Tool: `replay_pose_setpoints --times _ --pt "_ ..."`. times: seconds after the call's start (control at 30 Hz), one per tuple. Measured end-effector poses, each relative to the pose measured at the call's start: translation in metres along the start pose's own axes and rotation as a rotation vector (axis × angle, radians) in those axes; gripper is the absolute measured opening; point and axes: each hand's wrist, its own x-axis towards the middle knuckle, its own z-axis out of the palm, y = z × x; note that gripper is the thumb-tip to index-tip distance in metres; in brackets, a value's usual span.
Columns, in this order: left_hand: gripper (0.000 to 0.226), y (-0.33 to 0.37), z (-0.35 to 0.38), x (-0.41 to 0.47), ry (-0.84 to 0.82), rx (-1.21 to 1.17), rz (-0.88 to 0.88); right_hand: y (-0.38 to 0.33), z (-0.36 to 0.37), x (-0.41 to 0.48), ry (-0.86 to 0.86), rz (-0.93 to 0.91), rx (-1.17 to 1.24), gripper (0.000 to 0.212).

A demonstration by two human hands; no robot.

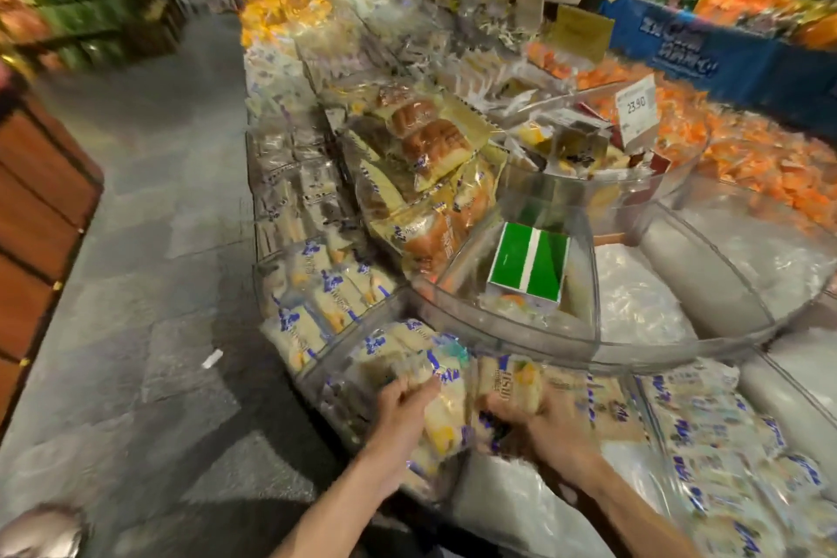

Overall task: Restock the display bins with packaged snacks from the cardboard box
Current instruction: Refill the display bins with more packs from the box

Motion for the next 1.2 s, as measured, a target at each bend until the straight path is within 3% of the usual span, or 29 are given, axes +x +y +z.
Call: replay_pose_setpoints --times 0.17,0.27,0.4,0.47,0.63,0.73,0.87,1.0,1.1,1.13,1.2 --pt "0.042 0.020 -0.058 0.050 0.047 -0.068 -0.062 0.002 0.050 0.014 0.127 0.110 0.192 0.019" --pt "0.020 0.038 -0.073 0.082 0.041 -0.099 -0.088 0.003 0.070 0.019 0.215 0.106 0.278 0.013" --pt "0.024 0.052 -0.069 0.123 -0.037 -0.093 -0.144 0.000 0.083 0.010 0.275 0.132 0.331 0.022" --pt "0.015 0.058 -0.061 0.133 -0.065 -0.092 -0.159 -0.002 0.088 0.001 0.263 0.151 0.341 0.026" --pt "0.007 0.062 -0.045 0.154 -0.118 -0.023 -0.193 0.006 0.079 -0.007 0.365 0.150 0.361 0.015" --pt "0.023 0.061 -0.037 0.166 -0.076 -0.042 -0.201 0.010 0.069 -0.004 0.377 0.190 0.357 0.028" --pt "0.019 0.062 -0.028 0.166 0.005 -0.022 -0.175 0.016 0.066 0.003 0.352 0.228 0.364 0.021" --pt "0.027 0.062 -0.026 0.164 0.014 0.019 -0.183 0.020 0.058 0.011 0.319 0.266 0.358 0.040" --pt "0.080 0.054 -0.038 0.157 -0.029 0.346 -0.127 0.018 0.056 0.015 0.253 0.252 0.348 0.042" --pt "0.088 0.051 -0.043 0.148 -0.039 0.461 -0.051 0.017 0.056 0.016 0.225 0.242 0.313 0.042" --pt "0.071 0.050 -0.050 0.125 -0.153 0.527 0.123 0.014 0.061 0.021 0.166 0.226 0.206 0.043"
